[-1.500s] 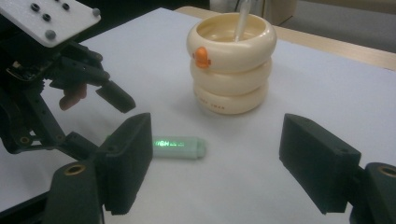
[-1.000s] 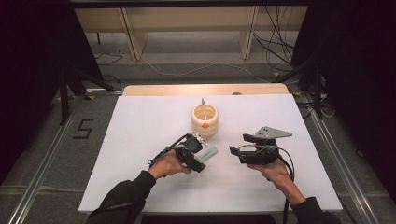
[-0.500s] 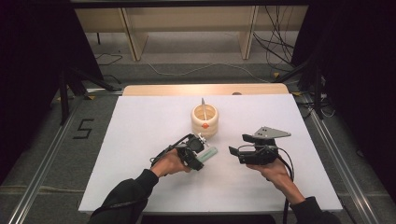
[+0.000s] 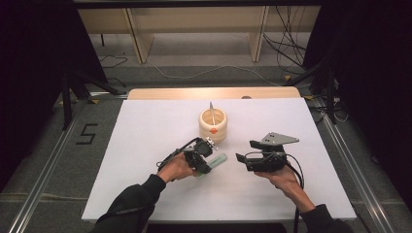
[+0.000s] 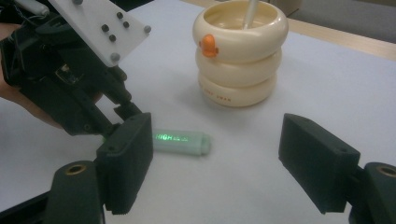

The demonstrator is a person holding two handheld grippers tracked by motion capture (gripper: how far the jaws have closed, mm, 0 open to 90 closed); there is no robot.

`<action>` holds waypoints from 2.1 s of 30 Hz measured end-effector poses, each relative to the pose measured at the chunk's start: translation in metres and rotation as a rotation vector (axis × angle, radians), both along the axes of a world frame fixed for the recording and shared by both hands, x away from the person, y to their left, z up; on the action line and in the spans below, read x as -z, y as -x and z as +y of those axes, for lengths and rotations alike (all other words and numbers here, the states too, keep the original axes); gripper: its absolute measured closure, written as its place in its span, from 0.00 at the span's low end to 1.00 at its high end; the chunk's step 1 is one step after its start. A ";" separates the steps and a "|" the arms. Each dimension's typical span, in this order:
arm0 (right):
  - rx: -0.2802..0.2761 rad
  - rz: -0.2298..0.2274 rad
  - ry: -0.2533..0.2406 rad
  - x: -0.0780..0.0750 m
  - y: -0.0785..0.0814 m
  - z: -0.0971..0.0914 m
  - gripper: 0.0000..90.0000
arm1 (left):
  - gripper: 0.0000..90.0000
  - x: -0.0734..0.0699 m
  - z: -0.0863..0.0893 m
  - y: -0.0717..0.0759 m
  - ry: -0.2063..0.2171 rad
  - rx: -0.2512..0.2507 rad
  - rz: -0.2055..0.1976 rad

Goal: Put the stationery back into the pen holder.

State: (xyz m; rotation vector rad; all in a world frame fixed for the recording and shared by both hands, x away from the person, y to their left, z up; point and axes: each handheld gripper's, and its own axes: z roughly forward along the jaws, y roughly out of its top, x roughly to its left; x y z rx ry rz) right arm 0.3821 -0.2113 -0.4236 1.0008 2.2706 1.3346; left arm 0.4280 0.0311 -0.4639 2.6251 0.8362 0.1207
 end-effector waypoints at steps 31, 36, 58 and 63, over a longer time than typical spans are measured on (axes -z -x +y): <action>-0.137 -0.125 0.172 0.001 0.022 0.039 0.28 | 0.74 -0.035 0.033 0.004 0.058 0.081 0.143; -0.187 -0.196 0.256 0.003 0.034 0.053 0.27 | 0.74 -0.044 0.031 0.011 0.062 0.105 0.156; -0.306 -0.622 0.686 0.025 0.081 0.096 0.28 | 0.74 -0.061 0.025 0.026 0.067 0.161 0.160; -0.300 -0.725 0.788 0.033 0.087 0.102 0.33 | 0.74 -0.063 0.023 0.028 0.076 0.165 0.167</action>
